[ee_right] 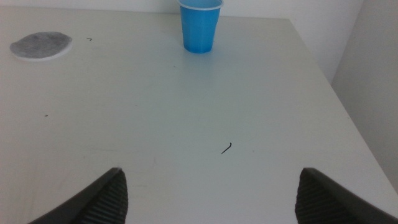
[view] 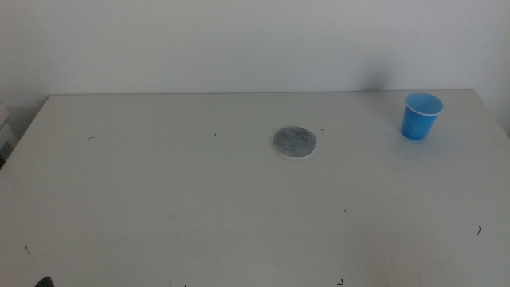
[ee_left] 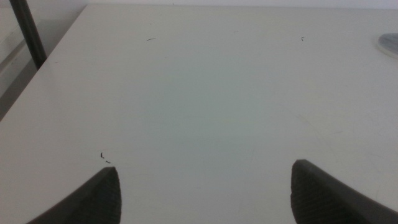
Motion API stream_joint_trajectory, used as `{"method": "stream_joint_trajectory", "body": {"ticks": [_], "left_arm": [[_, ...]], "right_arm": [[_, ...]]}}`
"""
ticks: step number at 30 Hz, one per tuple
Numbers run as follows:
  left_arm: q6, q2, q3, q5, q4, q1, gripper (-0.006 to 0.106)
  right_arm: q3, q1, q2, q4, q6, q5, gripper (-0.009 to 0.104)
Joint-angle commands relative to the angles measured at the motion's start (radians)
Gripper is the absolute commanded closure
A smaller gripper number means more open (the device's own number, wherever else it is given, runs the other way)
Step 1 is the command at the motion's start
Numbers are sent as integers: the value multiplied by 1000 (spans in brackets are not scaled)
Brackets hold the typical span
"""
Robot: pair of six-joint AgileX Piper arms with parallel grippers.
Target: Place an empty cup on a cup mat.
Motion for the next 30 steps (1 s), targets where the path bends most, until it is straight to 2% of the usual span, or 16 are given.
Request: {"method": "stream_joint_trajectory", "body": {"ticks": [1,11,30], "left_arm": [[-11,-13,-5,-70,4,0,-5],[-11,-13,-5,-69,4,0,-5],[-10,-13,-5,-69,4,0,-5]], "right_arm": [[-17,2,-24,-20,-11,-57,1],[-222,2,151,-18,-11,-55,1],[-787,2,809,-22,-10,-55,1]]}}
